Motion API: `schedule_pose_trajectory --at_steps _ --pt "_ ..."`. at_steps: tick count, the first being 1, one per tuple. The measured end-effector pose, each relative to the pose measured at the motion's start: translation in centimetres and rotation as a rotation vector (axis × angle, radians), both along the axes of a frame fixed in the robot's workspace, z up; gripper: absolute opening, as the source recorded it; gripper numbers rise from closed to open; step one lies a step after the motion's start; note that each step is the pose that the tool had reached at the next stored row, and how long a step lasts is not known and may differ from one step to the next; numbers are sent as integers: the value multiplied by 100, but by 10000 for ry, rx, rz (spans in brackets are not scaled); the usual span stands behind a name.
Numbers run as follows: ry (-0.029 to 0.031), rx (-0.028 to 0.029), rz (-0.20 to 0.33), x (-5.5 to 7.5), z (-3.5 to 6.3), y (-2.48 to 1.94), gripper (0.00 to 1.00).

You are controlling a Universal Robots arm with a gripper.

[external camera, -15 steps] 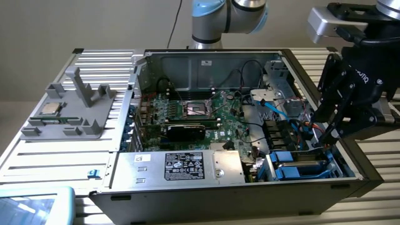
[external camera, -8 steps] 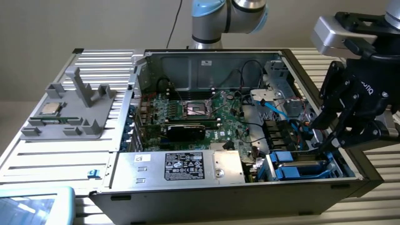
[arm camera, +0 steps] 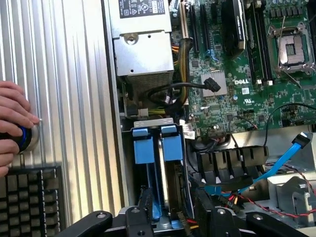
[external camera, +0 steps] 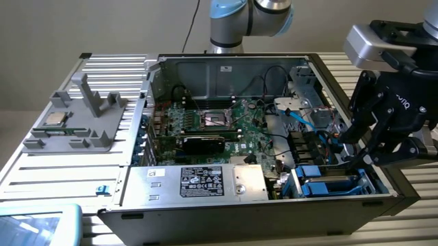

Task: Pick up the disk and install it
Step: 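Insert the first disk wire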

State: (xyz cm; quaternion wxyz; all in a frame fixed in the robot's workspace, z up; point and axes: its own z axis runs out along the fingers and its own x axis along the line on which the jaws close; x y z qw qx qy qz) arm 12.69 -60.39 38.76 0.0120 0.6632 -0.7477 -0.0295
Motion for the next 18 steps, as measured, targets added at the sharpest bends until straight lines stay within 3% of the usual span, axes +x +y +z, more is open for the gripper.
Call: schedule_pose_trajectory --at_steps 6,12,18 --pt "0 12 581 20 -23 -1 47" --pt "-14 167 1030 33 -27 0 47" --pt "-50 232 1487 47 -31 -1 47"
